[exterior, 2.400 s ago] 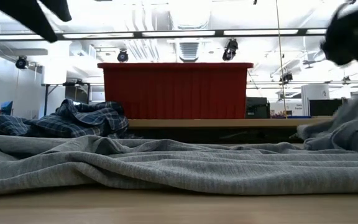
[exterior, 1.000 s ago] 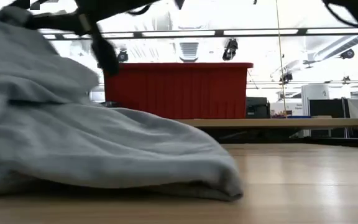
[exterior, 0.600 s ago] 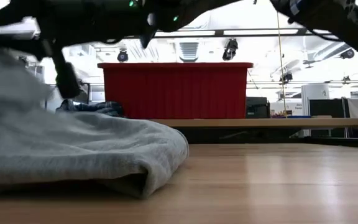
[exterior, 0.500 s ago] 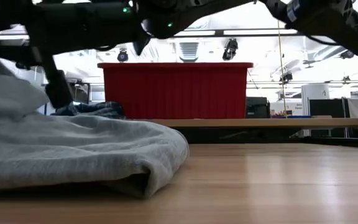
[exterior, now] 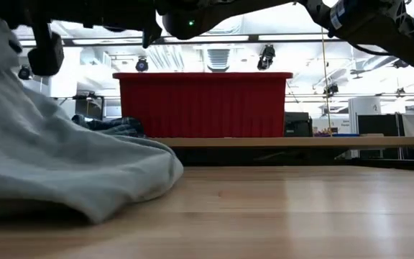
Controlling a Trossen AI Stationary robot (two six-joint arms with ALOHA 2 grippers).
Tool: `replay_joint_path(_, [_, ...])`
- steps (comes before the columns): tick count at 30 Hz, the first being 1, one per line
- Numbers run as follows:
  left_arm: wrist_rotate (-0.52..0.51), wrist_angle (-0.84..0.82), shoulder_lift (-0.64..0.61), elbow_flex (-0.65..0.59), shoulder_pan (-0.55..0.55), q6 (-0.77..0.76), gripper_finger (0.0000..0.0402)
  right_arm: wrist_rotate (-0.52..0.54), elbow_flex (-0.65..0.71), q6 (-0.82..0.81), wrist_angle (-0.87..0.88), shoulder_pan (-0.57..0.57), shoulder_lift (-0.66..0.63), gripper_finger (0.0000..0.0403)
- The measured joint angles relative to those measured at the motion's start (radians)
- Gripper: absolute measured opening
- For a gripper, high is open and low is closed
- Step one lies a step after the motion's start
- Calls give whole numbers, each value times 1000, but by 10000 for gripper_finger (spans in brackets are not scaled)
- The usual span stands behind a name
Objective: Fold Laundry from Bin
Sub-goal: Fold the gray shirt
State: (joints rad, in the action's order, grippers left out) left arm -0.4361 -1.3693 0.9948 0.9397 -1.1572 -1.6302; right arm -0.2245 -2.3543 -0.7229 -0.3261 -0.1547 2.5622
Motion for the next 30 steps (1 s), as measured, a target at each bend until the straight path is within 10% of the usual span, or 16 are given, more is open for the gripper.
replay_joint_path(16, [62, -8, -84, -18, 0, 25, 309, -18, -1, 146, -305, -3, -9, 12])
replay_joint_path(30, [60, -38, -84, -19, -1, 12, 309, 27, -2, 218, -46, -2, 70, 13])
